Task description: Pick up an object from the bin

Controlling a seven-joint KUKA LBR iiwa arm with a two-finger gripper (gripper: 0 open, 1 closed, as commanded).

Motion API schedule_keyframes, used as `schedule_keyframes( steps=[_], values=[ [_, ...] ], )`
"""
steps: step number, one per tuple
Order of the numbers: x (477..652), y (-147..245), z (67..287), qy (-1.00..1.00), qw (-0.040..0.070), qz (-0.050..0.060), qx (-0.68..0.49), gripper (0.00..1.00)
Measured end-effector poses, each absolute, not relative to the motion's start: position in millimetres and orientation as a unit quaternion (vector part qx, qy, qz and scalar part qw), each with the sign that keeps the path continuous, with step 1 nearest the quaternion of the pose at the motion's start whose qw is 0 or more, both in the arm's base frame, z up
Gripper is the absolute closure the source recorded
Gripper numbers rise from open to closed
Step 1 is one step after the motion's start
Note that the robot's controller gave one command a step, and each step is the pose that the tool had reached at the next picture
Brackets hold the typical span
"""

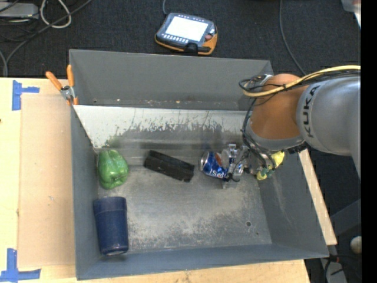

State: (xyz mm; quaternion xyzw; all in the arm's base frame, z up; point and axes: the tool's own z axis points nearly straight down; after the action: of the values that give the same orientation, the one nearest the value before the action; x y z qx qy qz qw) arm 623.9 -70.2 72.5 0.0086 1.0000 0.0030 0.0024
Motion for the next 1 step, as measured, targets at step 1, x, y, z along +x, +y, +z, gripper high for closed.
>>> schedule_keyframes(
  steps=[1],
  values=[
    [623.9, -70.0, 93.4, 1.0, 0.003, 0.003, 0.009, 1.0]
  ],
)
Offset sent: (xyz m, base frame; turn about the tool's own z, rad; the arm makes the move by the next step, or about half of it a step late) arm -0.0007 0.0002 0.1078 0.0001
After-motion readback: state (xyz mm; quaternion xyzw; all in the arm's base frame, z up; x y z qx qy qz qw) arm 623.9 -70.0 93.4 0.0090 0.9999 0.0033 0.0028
